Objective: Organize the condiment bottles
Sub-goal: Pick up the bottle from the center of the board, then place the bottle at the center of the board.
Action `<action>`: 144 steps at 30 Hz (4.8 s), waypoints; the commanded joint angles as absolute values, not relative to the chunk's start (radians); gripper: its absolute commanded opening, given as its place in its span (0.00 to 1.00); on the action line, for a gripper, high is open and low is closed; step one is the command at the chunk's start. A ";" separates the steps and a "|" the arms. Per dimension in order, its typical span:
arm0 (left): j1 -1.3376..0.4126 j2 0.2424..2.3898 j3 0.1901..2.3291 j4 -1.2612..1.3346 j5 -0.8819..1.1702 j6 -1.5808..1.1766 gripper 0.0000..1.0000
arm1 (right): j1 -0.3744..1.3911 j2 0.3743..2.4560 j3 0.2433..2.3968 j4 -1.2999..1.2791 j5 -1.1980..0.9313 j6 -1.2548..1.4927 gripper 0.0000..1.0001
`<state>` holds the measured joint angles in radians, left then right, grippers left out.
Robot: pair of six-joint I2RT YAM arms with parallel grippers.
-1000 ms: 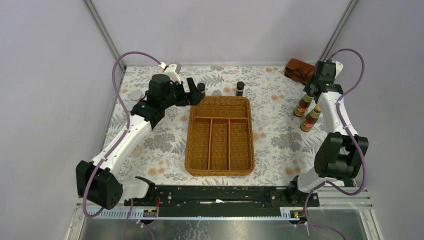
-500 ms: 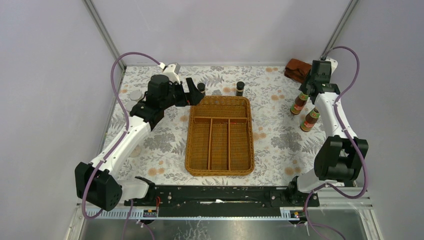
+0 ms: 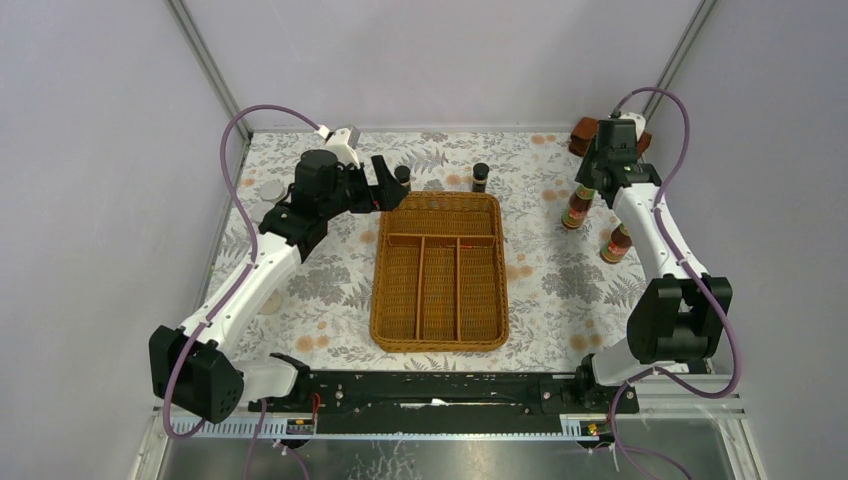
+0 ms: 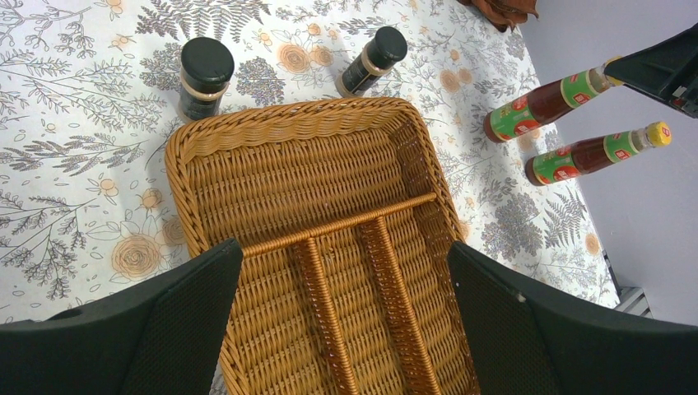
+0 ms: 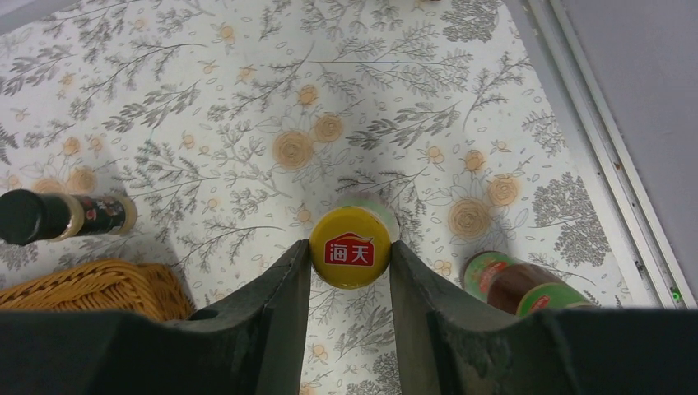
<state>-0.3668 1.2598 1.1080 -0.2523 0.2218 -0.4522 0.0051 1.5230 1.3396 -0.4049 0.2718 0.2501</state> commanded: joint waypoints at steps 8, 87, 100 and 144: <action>-0.373 1.242 1.108 -0.207 0.221 -0.448 0.99 | 0.123 1.470 1.519 -0.389 0.300 0.218 0.00; -0.373 1.162 1.067 -0.289 0.167 -0.490 0.98 | 0.279 1.396 1.377 -0.314 0.328 0.230 0.00; -0.372 1.188 1.073 -0.291 0.158 -0.473 0.98 | 0.238 1.453 1.337 -0.235 0.299 0.242 0.00; -0.373 1.308 1.109 -0.241 0.175 -0.471 0.98 | 0.206 1.547 1.327 -0.252 0.256 0.236 0.46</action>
